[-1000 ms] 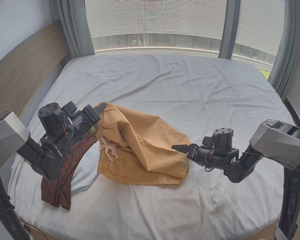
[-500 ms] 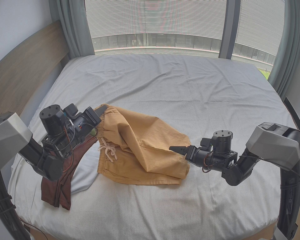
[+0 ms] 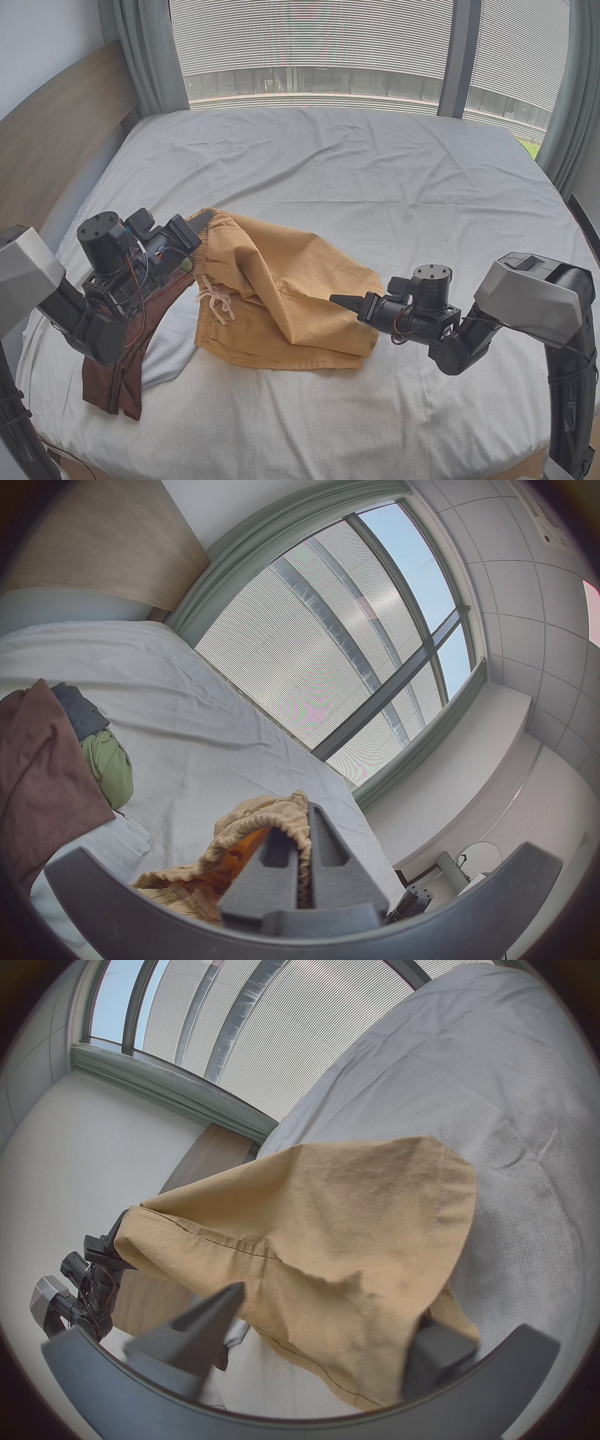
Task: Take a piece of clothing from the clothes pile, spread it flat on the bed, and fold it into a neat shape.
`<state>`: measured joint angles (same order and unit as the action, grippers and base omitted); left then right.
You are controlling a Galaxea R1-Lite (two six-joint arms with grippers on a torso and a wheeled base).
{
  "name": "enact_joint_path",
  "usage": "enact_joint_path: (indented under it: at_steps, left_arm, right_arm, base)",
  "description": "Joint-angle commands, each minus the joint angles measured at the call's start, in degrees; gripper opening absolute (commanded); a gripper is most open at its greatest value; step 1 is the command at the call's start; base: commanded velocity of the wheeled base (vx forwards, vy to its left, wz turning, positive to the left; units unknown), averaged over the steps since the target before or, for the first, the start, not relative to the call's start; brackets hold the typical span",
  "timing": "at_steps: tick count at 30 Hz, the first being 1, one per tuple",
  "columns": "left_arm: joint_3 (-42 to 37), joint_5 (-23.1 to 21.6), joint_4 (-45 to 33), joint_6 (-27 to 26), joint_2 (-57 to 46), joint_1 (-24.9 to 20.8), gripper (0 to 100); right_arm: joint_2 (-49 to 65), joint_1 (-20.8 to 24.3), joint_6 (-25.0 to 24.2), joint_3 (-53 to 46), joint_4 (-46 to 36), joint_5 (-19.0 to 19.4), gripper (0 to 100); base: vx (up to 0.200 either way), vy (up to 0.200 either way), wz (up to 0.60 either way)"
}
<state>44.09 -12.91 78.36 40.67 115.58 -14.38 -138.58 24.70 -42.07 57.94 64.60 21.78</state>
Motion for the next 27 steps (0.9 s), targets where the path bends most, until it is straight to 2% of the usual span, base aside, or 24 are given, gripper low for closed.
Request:
enact_joint_path:
  at_steps: [1,8,15,22,27]
  left_arm:
    - [-0.2,-0.1,0.3,0.0,0.3,0.1,0]
    - [-0.3,-0.3,2.3,0.0,-0.1,0.4,0]
    - [-2.2,-0.9,6.3,-0.1,-1.0,0.4,0]
    - [-4.5,-2.2,9.8,-0.2,0.2,0.6,0]
    - [-4.5,-2.5,9.9,-0.2,0.5,0.7,0]
  right_arm:
    - [-0.5,0.0,0.1,-0.1,0.1,0.0,0]
    - [-0.2,-0.6,-0.1,-2.6,5.0,0.3,0]
    - [9.6,-0.8,-1.1,-12.9,13.5,1.9,0]
    - [16.9,-4.8,-1.1,-19.3,17.0,4.6,0]
    - [18.3,-7.1,-1.0,-19.7,17.2,5.3,0]
  base:
    - [0.000,0.000,0.00]
    - [0.000,0.000,0.00]
    - [0.000,0.000,0.00]
    - [0.000,0.000,0.00]
    - [0.000,0.000,0.00]
